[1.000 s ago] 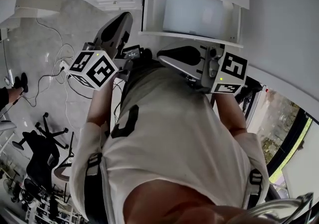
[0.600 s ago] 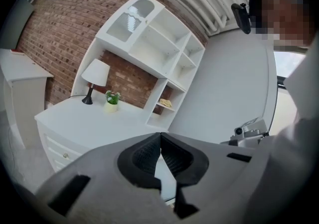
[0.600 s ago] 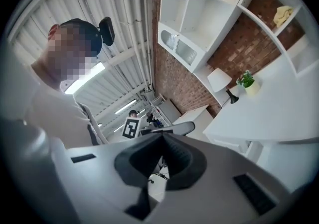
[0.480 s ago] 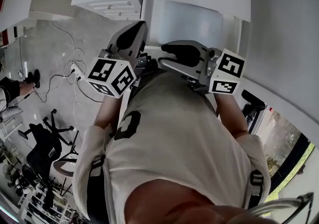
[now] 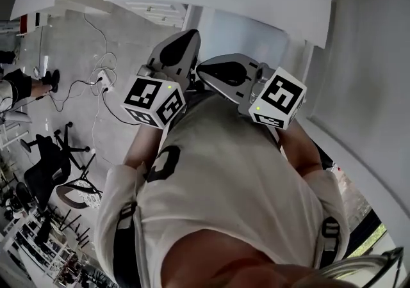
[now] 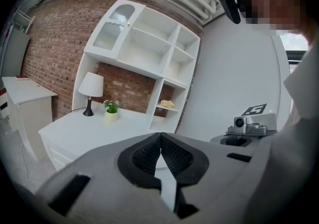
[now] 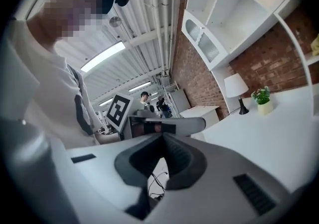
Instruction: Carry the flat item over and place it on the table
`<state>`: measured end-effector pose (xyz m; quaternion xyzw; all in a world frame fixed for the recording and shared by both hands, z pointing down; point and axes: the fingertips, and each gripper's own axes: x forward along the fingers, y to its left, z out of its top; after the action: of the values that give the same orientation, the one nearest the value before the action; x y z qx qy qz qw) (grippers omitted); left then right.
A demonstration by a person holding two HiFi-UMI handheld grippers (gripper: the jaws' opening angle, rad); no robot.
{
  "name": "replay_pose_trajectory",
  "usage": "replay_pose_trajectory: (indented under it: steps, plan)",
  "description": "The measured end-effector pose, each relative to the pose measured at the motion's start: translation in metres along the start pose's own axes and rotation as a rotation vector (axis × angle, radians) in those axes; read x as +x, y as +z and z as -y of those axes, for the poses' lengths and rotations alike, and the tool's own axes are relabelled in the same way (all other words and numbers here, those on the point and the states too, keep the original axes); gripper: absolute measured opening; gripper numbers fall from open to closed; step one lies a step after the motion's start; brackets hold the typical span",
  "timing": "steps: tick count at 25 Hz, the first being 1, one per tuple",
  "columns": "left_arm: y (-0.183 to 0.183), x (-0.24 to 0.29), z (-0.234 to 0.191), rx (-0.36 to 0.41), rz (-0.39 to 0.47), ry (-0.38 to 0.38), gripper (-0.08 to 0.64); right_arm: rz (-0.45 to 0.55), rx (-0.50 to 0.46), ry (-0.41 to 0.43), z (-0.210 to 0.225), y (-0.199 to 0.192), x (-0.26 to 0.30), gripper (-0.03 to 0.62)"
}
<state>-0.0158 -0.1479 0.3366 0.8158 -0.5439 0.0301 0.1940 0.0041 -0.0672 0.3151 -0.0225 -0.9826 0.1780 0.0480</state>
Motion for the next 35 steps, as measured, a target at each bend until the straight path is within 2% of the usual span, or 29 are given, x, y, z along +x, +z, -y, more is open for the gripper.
replay_pose_trajectory:
  steps: [5, 10, 13, 14, 15, 17, 19, 21, 25, 29, 35]
  plan:
    - [-0.006, 0.002, 0.002, 0.001, 0.006, 0.047, 0.020, -0.020, -0.017, 0.102, -0.008, -0.007, -0.008, 0.008]
    - [-0.003, 0.013, 0.019, -0.005, 0.002, 0.045, 0.020, 0.029, 0.058, 0.199, -0.009, 0.003, -0.030, 0.006]
    - [-0.006, 0.022, 0.013, 0.001, -0.018, 0.104, 0.020, 0.095, 0.106, 0.322, -0.020, 0.017, -0.047, 0.006]
    - [-0.011, 0.025, 0.008, 0.009, -0.038, 0.128, 0.020, 0.113, 0.118, 0.341, -0.021, 0.022, -0.053, 0.006]
    - [-0.016, 0.026, 0.005, 0.012, -0.060, 0.136, 0.020, 0.112, 0.118, 0.326, -0.017, 0.023, -0.057, 0.006]
    - [-0.028, 0.025, 0.003, -0.003, -0.098, 0.131, 0.020, 0.068, 0.107, 0.238, 0.002, 0.010, -0.066, 0.006]
    - [-0.042, 0.023, -0.003, -0.012, -0.140, 0.154, 0.020, 0.007, 0.144, 0.139, 0.025, -0.018, -0.080, 0.008]
    - [-0.060, 0.021, -0.014, -0.008, -0.192, 0.190, 0.020, -0.059, 0.232, 0.016, 0.053, -0.055, -0.096, 0.008]
    - [-0.095, 0.026, -0.047, -0.029, -0.321, 0.218, 0.020, -0.165, 0.446, -0.294, 0.120, -0.128, -0.135, 0.009]
    - [-0.147, 0.045, -0.077, -0.118, -0.470, 0.161, 0.020, -0.164, 0.696, -0.507, 0.159, -0.186, -0.174, 0.009]
    - [-0.208, 0.079, -0.115, -0.225, -0.588, 0.094, 0.021, -0.266, 0.892, -0.794, 0.197, -0.262, -0.220, 0.009]
